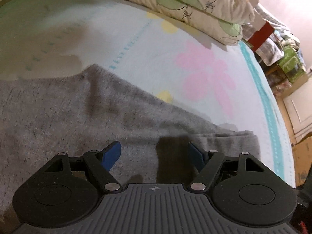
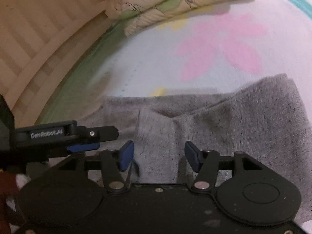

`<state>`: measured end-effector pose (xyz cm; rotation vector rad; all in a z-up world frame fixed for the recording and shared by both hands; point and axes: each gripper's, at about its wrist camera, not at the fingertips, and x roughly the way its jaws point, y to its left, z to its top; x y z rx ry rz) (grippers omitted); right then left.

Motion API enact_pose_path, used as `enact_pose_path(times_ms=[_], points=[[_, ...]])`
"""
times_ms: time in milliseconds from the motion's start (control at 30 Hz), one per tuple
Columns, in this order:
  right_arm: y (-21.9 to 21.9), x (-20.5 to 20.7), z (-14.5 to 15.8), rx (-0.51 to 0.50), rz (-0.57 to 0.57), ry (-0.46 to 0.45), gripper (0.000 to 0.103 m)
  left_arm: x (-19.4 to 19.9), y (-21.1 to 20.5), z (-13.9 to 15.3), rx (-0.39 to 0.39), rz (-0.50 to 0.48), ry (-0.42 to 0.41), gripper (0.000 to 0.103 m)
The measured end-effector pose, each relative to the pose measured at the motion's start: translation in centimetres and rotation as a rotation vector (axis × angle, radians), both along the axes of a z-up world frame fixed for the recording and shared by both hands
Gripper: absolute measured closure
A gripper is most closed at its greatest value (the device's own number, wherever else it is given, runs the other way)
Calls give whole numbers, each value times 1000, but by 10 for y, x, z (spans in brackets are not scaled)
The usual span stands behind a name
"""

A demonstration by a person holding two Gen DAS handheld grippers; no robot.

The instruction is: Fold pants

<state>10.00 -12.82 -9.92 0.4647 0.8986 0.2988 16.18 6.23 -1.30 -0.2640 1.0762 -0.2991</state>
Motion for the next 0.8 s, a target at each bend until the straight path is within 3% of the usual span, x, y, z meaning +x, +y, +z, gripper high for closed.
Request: enact_pose_path(times_ms=[200, 333, 467, 567, 667, 733, 800], points=[[-41, -15, 34, -46, 5, -120, 44, -1, -35, 6, -30, -98, -52, 29], [-74, -8, 31, -101, -11, -49, 65, -8, -64, -9, -26, -189, -26, 29], [-96, 3, 11, -156, -40, 12, 78, -17, -81, -29, 1, -257, 2, 29], [-128, 14, -15, -196, -171, 115, 103, -21, -86, -46, 43, -305, 8, 29], [-151, 13, -27, -91, -224, 146, 103, -25, -87, -46, 72, -352, -23, 29], [-148, 9, -18, -128, -203, 126, 100, -25, -87, -45, 72, -361, -24, 29], [-141, 3, -3, -151, -173, 64, 91, -23, -86, -45, 62, -357, -22, 29]])
